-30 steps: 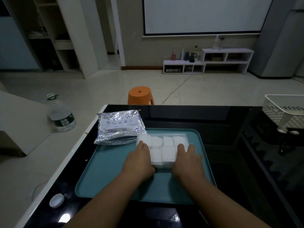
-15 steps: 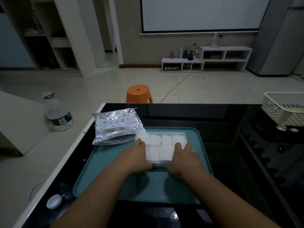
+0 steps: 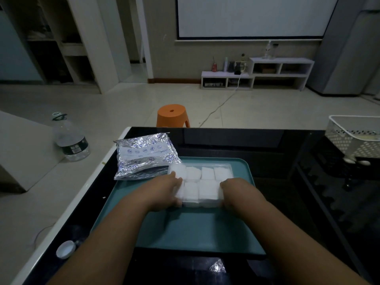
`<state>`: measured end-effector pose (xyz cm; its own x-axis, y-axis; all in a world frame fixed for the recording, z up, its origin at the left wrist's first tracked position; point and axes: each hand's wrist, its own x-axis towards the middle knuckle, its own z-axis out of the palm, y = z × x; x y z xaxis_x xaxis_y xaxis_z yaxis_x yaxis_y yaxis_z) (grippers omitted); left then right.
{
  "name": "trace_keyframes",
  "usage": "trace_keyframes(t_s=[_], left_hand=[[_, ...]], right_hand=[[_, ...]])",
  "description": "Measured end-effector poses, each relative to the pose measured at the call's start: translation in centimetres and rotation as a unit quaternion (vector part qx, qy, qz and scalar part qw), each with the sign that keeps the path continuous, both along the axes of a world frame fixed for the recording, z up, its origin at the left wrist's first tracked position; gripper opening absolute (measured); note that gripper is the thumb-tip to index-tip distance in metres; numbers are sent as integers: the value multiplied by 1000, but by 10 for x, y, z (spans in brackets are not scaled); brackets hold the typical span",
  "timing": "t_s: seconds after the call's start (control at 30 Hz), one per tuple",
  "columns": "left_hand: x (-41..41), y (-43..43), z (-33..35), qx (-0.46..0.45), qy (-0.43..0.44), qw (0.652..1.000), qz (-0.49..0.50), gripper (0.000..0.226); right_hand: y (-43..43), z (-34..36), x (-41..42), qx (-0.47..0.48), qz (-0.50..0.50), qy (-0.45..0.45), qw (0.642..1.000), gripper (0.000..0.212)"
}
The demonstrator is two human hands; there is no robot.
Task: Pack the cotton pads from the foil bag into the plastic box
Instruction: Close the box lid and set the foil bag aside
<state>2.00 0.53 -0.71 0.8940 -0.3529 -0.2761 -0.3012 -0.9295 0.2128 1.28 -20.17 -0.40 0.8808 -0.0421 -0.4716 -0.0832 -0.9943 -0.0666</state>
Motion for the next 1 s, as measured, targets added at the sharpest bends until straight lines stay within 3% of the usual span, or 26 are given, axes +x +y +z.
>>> trace_keyframes(t_s=[0.23,0.53,0.73,1.0], left_hand=[[-5,-4,2,29,-7,999,-18,70],[-5,-3,0,31,4,999,-25,77],[-4,-4,-2,39,11,999,-21,75],[-7,-3,-1,25,0,1000,-18,66]], right_hand=[[0,1,0,-19,16,-24,999,36],[-4,9,-5,-12,22,-21,999,45],[-2,2,-5,-32,50,-37,998,31],[-2,5,3,-38,22,7,999,52]])
